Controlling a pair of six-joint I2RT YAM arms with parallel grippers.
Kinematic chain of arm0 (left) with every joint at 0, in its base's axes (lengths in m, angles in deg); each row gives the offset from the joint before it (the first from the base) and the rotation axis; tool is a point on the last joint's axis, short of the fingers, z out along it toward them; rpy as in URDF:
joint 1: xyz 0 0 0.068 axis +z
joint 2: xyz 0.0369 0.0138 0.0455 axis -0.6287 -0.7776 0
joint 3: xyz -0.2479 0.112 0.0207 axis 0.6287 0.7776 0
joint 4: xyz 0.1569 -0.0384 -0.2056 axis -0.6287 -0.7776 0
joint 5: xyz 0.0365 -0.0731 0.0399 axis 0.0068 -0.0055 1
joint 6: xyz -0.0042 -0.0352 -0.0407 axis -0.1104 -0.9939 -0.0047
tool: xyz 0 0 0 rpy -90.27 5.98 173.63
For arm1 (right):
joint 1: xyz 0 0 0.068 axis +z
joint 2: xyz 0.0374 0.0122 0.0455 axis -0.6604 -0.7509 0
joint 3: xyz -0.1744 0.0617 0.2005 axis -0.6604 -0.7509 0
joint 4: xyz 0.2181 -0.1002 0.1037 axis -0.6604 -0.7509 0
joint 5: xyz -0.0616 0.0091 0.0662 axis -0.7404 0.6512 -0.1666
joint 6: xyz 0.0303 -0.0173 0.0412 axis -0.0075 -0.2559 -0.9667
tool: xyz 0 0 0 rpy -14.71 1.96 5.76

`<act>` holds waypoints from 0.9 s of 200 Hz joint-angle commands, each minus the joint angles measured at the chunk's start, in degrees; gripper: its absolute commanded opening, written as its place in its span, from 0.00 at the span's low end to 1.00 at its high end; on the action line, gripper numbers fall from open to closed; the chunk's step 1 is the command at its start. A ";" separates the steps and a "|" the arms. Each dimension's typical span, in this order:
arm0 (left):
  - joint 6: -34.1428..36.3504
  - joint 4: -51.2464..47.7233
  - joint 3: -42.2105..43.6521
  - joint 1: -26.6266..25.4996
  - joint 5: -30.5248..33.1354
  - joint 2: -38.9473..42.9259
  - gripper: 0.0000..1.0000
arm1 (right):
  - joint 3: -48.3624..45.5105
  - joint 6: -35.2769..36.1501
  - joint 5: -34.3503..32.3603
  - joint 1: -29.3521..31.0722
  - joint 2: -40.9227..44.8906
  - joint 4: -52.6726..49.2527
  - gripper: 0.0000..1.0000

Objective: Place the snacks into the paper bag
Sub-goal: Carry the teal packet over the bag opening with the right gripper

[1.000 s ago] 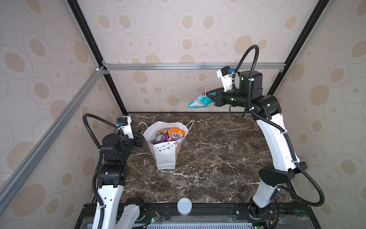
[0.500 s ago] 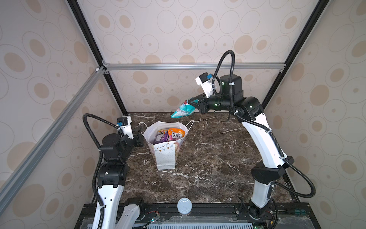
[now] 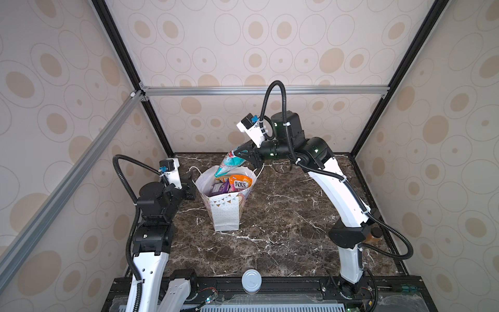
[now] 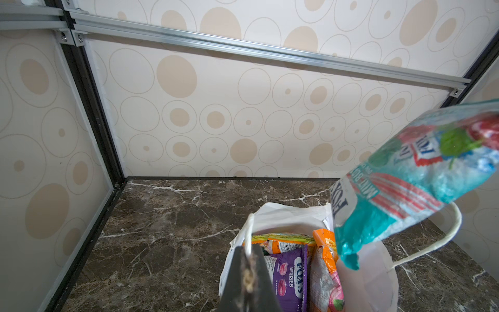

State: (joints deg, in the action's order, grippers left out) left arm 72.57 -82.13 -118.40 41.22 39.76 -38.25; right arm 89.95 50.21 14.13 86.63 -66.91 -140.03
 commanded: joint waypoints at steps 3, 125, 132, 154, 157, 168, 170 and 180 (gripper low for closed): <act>0.71 4.95 -1.09 0.55 -0.39 0.99 0.00 | 1.82 4.12 -0.13 0.65 -1.40 3.52 0.00; 0.69 4.89 -1.18 0.53 -0.16 1.20 0.00 | 1.82 12.62 -9.24 7.34 -5.40 3.37 0.00; 0.68 4.85 -1.21 0.55 -0.19 1.26 0.00 | 1.82 13.23 -10.80 8.13 -5.51 3.32 0.00; 0.78 4.88 -1.18 0.59 -0.03 1.33 0.00 | 1.82 12.68 -13.39 9.32 -5.99 3.34 0.00; 0.81 4.87 -1.18 0.62 0.03 1.33 0.00 | 1.82 12.46 -13.79 9.39 -6.01 3.35 0.00; 0.78 4.84 -1.18 0.56 0.07 1.43 0.00 | 1.73 12.52 -15.21 9.85 -6.17 3.41 0.00; 0.80 4.85 -1.18 0.55 0.08 1.39 0.00 | 1.73 12.66 -15.56 9.93 -6.20 3.39 0.00; 0.77 4.87 -1.18 0.61 0.16 1.48 0.00 | 1.49 13.74 -17.33 10.86 -6.29 3.32 0.00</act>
State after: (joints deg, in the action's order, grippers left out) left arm 72.57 -82.13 -118.36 41.22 39.80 -38.25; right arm 89.95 61.42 1.69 95.98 -72.40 -138.53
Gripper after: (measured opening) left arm 0.048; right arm 0.042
